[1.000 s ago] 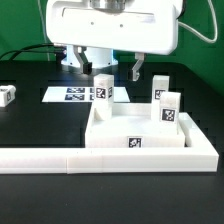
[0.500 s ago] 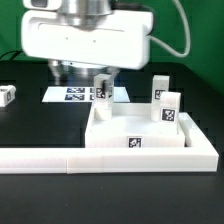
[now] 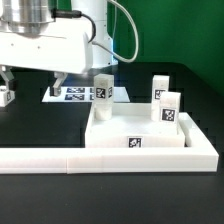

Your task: Assemble square table

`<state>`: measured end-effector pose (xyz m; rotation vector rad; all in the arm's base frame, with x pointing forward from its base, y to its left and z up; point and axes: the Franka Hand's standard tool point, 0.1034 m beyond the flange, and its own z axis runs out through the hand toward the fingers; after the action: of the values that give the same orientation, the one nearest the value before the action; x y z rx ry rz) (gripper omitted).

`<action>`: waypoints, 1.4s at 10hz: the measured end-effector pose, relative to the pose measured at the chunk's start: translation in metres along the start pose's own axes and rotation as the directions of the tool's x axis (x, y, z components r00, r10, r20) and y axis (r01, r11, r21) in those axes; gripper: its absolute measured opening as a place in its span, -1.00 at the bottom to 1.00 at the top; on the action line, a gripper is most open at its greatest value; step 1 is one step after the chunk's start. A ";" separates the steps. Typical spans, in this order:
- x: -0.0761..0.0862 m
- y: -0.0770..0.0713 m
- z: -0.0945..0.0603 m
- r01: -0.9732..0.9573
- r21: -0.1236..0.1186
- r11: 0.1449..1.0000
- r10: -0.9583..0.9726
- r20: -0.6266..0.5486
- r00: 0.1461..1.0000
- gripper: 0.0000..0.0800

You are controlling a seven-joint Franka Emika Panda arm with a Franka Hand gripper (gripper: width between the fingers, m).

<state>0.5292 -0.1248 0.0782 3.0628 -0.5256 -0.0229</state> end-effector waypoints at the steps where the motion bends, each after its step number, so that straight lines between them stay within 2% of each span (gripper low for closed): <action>1: 0.001 0.007 0.001 -0.009 -0.003 1.000 0.009 0.000 1.000 0.62; 3: -0.002 0.026 0.004 0.015 -0.009 1.000 -0.015 0.007 1.000 0.62; 5: -0.018 0.061 0.012 0.045 -0.013 0.999 -0.045 0.026 0.999 0.62; 7: -0.027 0.085 0.015 0.048 -0.021 0.999 -0.047 0.034 0.998 0.62; 11: -0.045 0.089 0.023 0.051 -0.021 0.998 -0.050 0.056 0.997 0.62; 12: -0.051 0.094 0.025 0.060 -0.022 0.998 -0.058 0.066 0.996 0.62; 14: -0.067 0.117 0.030 0.101 -0.031 0.994 -0.098 0.076 0.992 0.62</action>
Offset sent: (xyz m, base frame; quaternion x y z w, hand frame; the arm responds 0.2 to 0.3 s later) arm -0.0500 -0.0330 -0.0072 0.0025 -0.0034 -0.0240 0.9997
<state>0.4262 -0.2139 0.0531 3.0609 -0.3708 -0.1469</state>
